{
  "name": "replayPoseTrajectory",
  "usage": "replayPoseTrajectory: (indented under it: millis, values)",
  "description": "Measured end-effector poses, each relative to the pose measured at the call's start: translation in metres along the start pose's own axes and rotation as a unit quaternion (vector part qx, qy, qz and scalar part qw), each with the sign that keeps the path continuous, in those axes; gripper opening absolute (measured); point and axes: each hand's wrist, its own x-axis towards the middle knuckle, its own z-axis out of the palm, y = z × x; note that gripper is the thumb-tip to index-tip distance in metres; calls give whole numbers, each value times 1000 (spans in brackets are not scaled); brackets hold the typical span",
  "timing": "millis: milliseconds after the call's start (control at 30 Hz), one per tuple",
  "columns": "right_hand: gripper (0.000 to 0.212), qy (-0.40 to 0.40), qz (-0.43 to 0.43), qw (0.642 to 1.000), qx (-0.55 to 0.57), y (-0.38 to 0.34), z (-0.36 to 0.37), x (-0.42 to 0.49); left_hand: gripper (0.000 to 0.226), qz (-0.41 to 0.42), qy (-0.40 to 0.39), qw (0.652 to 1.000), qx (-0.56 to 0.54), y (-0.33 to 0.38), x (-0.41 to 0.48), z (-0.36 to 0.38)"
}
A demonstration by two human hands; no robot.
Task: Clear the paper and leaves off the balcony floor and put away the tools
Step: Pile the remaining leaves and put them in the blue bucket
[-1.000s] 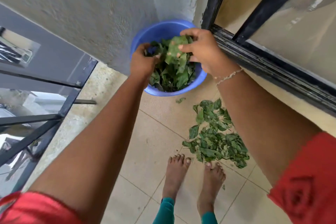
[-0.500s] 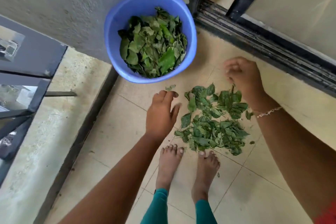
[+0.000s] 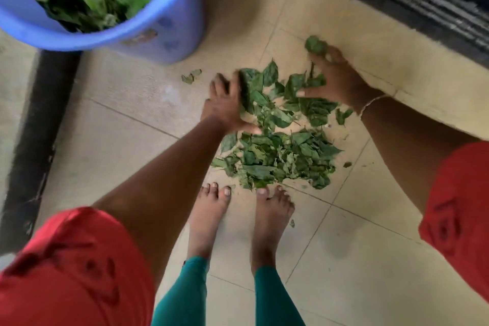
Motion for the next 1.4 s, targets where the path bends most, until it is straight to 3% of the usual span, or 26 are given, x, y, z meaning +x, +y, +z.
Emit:
replayPoseTrajectory:
  millis: [100, 267, 367, 433, 500, 700, 867, 1000, 1200, 1267, 1400]
  values:
    - [106, -35, -23, 999, -34, -4, 40, -36, 146, 35, -28, 999, 27, 29, -24, 42]
    - [123, -51, -30, 986, -154, -11, 104, -93, 141, 67, -32, 978, 195, 38, -50, 89]
    - [105, 7, -34, 974, -223, -12, 128, -105, 110, 83, 9, 965, 249, 35, -53, 97]
    - [67, 69, -51, 976, -201, -12, 133, -100, 73, 98, 43, 969, 224, 32, -48, 93]
    - [36, 121, -70, 979, -148, -14, 126, -95, 54, 102, 55, 979, 166, 34, -44, 83]
    - [27, 121, -41, 991, 33, 0, 93, -97, 53, 60, 63, 996, 12, 41, -45, 51]
    - [17, 75, 2, 981, 182, -12, 44, -126, 30, 49, 110, 983, -135, 49, -82, 15]
    - [19, 76, 24, 946, 314, -43, -7, -152, 16, 11, 137, 931, -337, 51, -115, -23]
    - [23, 71, -47, 868, 489, -127, -95, -175, 27, 18, 219, 789, -574, 42, -160, -114]
    - [24, 81, -90, 859, 498, -162, -119, -170, 30, 43, 272, 744, -608, 31, -170, -151]
    - [21, 116, -178, 883, 419, -231, -155, -134, 34, 61, 369, 727, -576, -4, -161, -212]
